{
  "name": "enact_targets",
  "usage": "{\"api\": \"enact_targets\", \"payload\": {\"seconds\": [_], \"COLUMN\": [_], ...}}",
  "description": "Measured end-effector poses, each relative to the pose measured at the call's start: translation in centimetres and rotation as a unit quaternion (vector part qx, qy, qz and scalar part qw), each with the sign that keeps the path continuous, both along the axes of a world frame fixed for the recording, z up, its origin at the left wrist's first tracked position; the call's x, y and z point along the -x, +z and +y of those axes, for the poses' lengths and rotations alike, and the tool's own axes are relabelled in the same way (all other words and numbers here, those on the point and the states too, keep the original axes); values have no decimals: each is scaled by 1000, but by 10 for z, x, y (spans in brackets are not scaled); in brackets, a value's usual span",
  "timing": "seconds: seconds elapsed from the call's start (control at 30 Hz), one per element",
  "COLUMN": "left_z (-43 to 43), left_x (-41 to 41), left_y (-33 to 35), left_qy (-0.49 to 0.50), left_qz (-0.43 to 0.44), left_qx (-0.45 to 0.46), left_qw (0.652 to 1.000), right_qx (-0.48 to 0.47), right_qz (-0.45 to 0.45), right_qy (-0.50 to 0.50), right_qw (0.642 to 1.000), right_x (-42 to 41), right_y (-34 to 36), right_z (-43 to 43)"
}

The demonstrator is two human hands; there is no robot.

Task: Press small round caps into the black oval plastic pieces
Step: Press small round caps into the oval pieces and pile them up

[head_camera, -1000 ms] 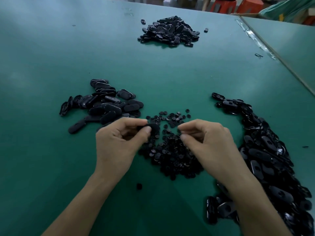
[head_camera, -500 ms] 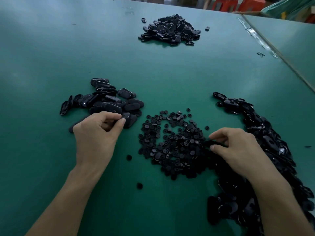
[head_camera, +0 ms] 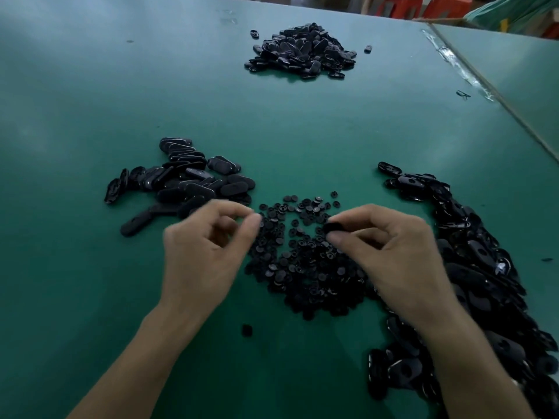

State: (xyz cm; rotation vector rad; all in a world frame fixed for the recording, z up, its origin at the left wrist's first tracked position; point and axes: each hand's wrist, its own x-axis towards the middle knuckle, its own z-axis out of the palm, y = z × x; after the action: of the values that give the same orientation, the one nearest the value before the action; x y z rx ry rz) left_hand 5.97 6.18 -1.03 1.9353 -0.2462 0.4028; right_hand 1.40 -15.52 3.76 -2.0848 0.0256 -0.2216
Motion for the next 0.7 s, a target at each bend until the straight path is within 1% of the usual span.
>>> {"api": "enact_targets", "payload": {"seconds": [0.03, 0.13, 0.17, 0.23, 0.27, 0.4, 0.53, 0.63, 0.7], "left_z": [-7, -21, -22, -22, -21, -19, -20, -21, -22], "left_x": [6, 18, 20, 19, 17, 14, 16, 17, 17], "left_y": [1, -1, -1, -2, -2, -2, -1, -1, -1], "left_qy": [-47, -150, -164, -161, -155, -155, -176, -189, -190], "left_qz": [29, 114, 136, 156, 160, 181, 187, 188, 187], "left_qx": [25, 78, 106, 150, 162, 220, 245, 249, 254], "left_qw": [998, 979, 971, 963, 961, 946, 935, 931, 930], "right_qx": [-2, 60, 72, 77, 66, -36, -123, -116, -111], "right_qz": [-13, -60, -74, -84, -79, -34, 27, 75, 82], "right_qy": [4, 6, 7, 9, 6, 1, 3, 17, 26], "right_qw": [1000, 996, 995, 993, 995, 999, 992, 990, 990], "right_x": [0, 2, 2, 3, 3, 1, 2, 2, 2], "right_y": [-3, -11, -13, -16, -18, -20, -19, -19, -19], "right_z": [9, 32, 37, 44, 46, 44, 37, 31, 29]}}
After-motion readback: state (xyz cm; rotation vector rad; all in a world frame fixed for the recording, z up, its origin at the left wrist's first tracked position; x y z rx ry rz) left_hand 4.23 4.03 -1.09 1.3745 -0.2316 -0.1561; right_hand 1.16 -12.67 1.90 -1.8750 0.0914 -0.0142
